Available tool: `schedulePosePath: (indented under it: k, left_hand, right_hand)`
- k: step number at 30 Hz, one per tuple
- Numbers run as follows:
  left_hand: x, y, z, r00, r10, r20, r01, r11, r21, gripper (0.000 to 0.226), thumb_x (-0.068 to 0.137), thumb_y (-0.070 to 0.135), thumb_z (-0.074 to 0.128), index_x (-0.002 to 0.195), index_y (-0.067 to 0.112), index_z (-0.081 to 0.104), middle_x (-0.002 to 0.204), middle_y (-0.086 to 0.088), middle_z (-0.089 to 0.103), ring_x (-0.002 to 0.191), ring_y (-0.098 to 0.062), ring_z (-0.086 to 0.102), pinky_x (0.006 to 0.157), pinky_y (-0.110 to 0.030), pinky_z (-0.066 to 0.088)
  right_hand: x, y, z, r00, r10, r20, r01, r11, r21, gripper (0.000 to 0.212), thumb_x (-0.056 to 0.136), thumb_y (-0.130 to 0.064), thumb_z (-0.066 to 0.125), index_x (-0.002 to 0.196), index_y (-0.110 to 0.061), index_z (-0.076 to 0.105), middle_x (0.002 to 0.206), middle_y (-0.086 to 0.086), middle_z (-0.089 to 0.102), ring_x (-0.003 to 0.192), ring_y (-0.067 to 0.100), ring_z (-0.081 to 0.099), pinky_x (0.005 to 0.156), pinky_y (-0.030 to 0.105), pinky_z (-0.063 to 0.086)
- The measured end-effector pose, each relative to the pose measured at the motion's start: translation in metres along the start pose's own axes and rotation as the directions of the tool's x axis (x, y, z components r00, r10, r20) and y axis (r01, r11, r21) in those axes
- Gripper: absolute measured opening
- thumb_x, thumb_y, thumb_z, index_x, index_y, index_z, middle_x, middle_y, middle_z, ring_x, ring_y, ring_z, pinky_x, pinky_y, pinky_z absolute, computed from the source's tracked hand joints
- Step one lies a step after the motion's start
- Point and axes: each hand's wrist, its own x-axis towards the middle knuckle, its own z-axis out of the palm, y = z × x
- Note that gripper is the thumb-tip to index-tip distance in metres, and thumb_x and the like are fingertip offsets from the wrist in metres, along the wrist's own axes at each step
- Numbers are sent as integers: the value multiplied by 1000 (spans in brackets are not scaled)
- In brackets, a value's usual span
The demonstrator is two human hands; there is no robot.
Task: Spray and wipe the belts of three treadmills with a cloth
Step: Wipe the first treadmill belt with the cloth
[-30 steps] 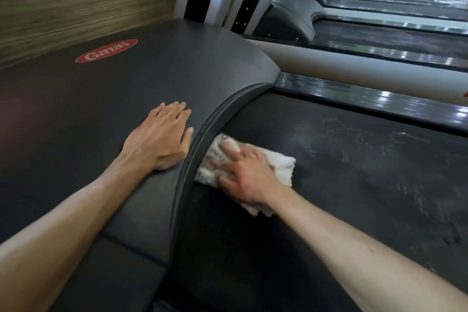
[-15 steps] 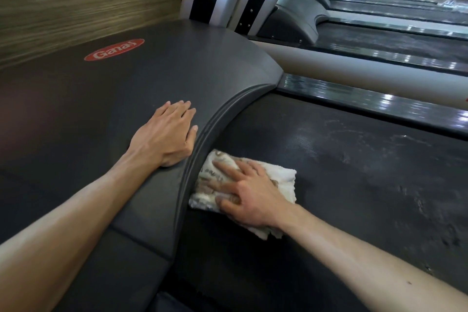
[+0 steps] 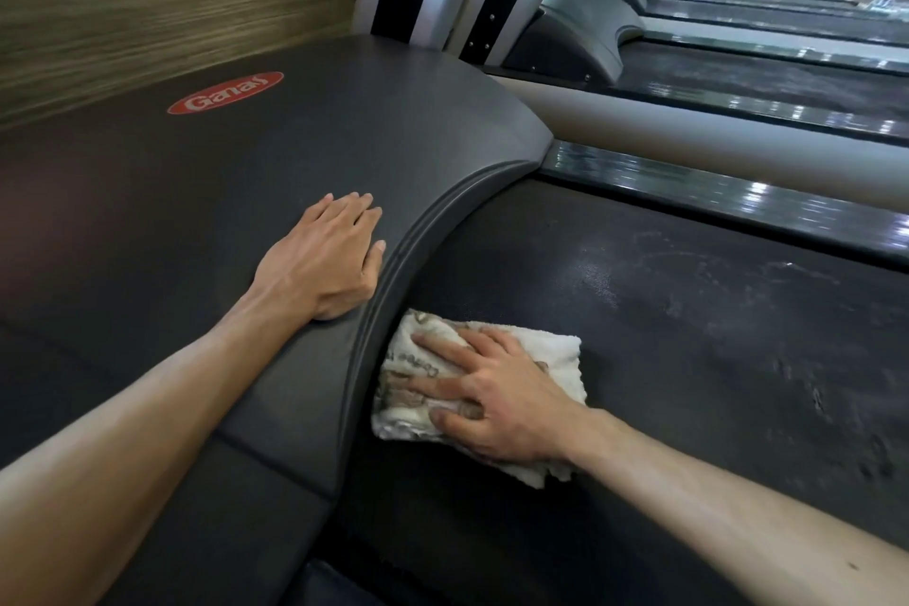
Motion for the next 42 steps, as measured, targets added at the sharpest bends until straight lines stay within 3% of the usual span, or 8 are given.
schedulePosePath:
  k: [8, 15, 19, 22, 28, 33, 37, 42]
  left_hand:
    - [0, 0, 3, 1000, 4, -4, -4, 1000, 1, 60, 104, 37, 34, 155, 6, 34, 164, -12, 30, 154, -21, 21, 127, -37, 10]
    - [1, 1, 1, 1000, 1, -3, -1, 1000, -6, 59, 105, 37, 34, 155, 7, 34, 165, -11, 28, 154, -21, 19, 127, -36, 9]
    - [0, 0, 1, 1000, -2, -1, 2, 1000, 2, 60, 105, 38, 33, 156, 7, 32, 165, -10, 27, 155, -20, 18, 127, -36, 8]
    - [2, 0, 1, 1000, 7, 4, -7, 1000, 14, 60, 105, 39, 32, 157, 8, 31, 166, -9, 25, 155, -19, 16, 127, -35, 7]
    - [26, -8, -1, 995, 78, 55, -79, 997, 0, 60, 106, 40, 31, 159, 13, 27, 168, -2, 21, 155, -15, 14, 127, -31, 6]
    - [50, -9, 1, 989, 118, 85, -120, 993, 14, 62, 105, 47, 29, 160, 17, 26, 168, 2, 19, 155, -12, 14, 127, -32, 7]
    - [67, -9, 6, 985, 146, 92, -148, 989, 12, 63, 105, 48, 30, 161, 19, 23, 168, 4, 18, 155, -10, 12, 127, -31, 7]
    - [74, -12, 14, 981, 164, 103, -170, 984, 48, 65, 105, 52, 27, 162, 21, 19, 169, 7, 11, 155, -8, 7, 127, -31, 5]
  right_hand:
    - [30, 10, -10, 975, 222, -2, -222, 975, -8, 74, 84, -71, 3, 151, -59, 33, 173, -12, 8, 157, 27, 12, 127, 48, 8]
    - [-9, 5, 1, 998, -56, 9, 56, 998, 25, 50, 102, -60, 32, 152, -56, 36, 172, -15, 10, 157, 23, 13, 127, 49, 10]
    - [17, 36, -10, 991, 135, 5, -135, 991, -2, 52, 102, -63, 25, 153, -58, 31, 172, -15, 7, 157, 20, 12, 127, 42, 7]
    - [50, 33, -14, 956, 290, -40, -290, 957, 1, 77, 83, -72, 4, 152, -58, 34, 172, -13, 10, 156, 26, 15, 126, 47, 11]
    - [12, 34, -4, 994, 101, -30, -100, 995, 11, 60, 96, -64, 21, 151, -53, 41, 172, -12, 14, 157, 22, 16, 127, 45, 9]
    - [18, 75, -14, 938, 343, -57, -342, 939, 28, 62, 91, -69, 13, 151, -63, 29, 171, -18, 7, 157, 17, 12, 127, 40, 7]
    - [59, 86, -14, 854, 508, -111, -502, 862, 72, 50, 104, -60, 28, 154, -59, 25, 172, -16, 6, 158, 24, 9, 126, 46, 7]
    - [64, 74, -15, 897, 427, -114, -426, 904, 37, 63, 95, -64, 17, 156, -52, 31, 172, -11, 11, 157, 28, 14, 126, 49, 9]
